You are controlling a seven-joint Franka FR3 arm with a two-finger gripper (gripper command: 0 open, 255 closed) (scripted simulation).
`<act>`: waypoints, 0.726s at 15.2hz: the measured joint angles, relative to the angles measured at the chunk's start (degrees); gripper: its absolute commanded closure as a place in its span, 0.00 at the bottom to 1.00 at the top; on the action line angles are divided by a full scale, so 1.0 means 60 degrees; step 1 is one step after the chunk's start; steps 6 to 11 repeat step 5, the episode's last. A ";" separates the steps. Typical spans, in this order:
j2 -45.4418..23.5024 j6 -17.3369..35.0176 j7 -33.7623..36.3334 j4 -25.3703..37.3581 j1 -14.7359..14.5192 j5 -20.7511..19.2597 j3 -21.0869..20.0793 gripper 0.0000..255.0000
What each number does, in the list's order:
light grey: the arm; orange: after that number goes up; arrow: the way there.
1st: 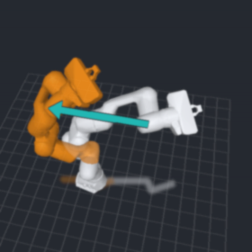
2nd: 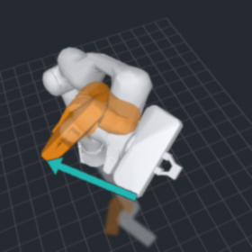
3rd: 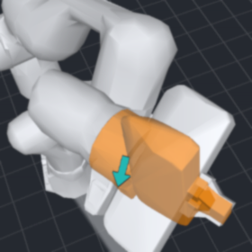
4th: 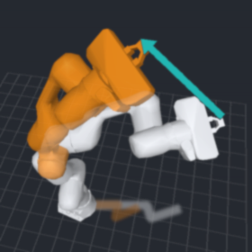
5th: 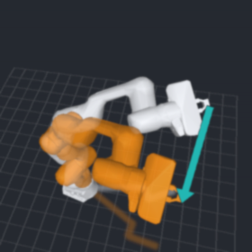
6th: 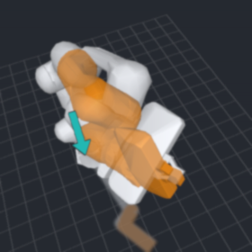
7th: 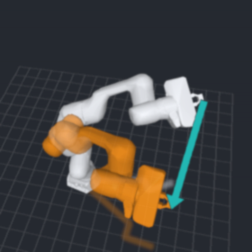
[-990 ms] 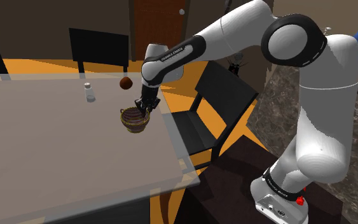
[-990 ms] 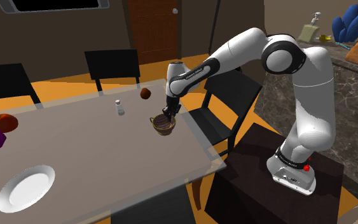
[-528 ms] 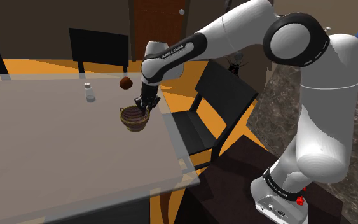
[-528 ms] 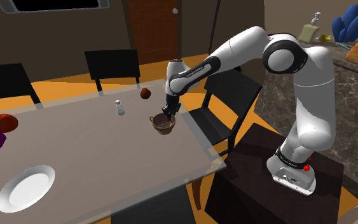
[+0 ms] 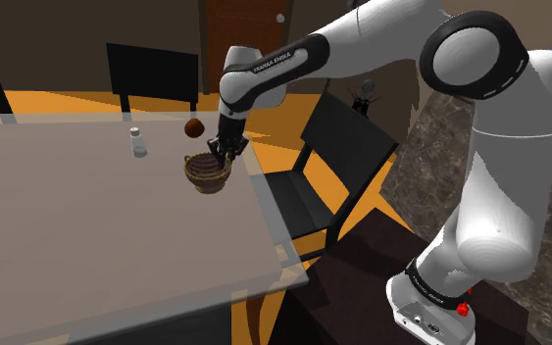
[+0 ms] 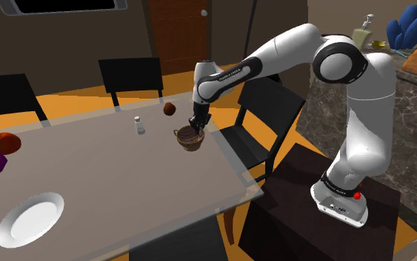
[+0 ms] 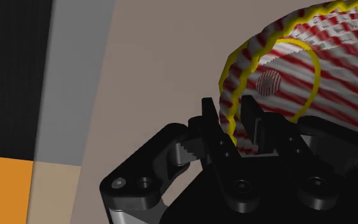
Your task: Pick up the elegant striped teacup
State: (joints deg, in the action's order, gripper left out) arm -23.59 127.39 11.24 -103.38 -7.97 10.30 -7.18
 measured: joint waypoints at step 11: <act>0.0302 -0.0493 0.0099 0.0202 0.0002 -0.0023 0.0000 1.00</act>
